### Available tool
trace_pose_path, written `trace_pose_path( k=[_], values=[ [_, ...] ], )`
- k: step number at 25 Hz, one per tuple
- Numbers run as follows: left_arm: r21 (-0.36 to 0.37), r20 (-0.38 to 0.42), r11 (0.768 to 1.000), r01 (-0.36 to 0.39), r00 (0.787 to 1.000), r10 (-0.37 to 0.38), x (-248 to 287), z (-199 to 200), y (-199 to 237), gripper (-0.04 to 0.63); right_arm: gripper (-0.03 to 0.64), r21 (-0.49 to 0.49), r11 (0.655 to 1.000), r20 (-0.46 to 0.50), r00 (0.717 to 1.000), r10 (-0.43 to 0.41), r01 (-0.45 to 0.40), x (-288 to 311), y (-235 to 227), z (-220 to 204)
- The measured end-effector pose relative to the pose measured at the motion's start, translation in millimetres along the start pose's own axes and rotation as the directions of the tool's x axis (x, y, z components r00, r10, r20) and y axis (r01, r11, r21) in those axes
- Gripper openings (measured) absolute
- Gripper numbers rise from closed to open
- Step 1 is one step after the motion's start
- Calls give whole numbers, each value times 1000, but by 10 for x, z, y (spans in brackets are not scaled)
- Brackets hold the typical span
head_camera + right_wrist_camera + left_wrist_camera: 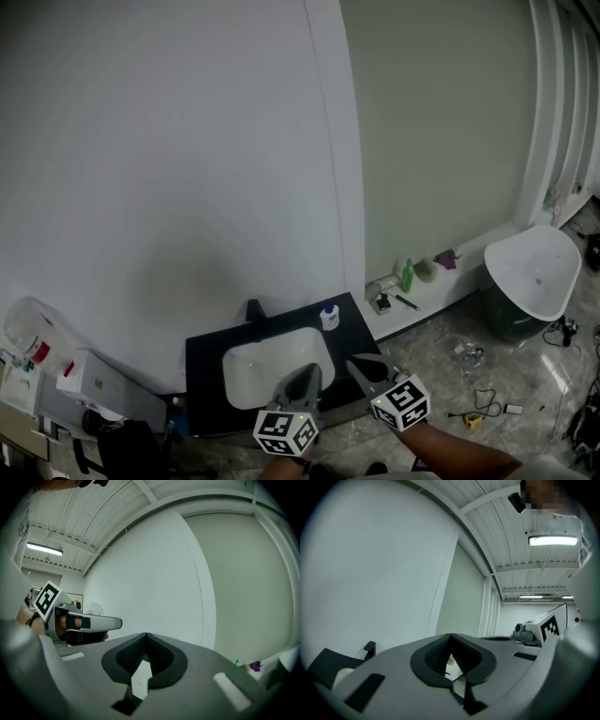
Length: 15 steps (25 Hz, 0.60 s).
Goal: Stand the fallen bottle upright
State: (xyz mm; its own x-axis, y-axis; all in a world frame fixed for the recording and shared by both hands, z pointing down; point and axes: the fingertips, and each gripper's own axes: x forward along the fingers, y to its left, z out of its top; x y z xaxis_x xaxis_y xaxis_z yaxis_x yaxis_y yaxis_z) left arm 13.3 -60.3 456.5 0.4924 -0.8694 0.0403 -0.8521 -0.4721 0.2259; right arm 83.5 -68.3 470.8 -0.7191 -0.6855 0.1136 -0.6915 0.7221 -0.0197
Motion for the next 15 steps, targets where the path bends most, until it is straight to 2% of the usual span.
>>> trace_pose_path(
  k=[7, 15],
  values=[
    [7, -17, 999, 38, 999, -38, -277, 97, -118, 6, 2, -12, 999, 38, 999, -35, 36, -243, 377, 211],
    [14, -11, 997, 71, 997, -71, -524, 200, -70, 6, 2, -16, 998, 45, 998, -53, 54, -263, 702, 279]
  ],
)
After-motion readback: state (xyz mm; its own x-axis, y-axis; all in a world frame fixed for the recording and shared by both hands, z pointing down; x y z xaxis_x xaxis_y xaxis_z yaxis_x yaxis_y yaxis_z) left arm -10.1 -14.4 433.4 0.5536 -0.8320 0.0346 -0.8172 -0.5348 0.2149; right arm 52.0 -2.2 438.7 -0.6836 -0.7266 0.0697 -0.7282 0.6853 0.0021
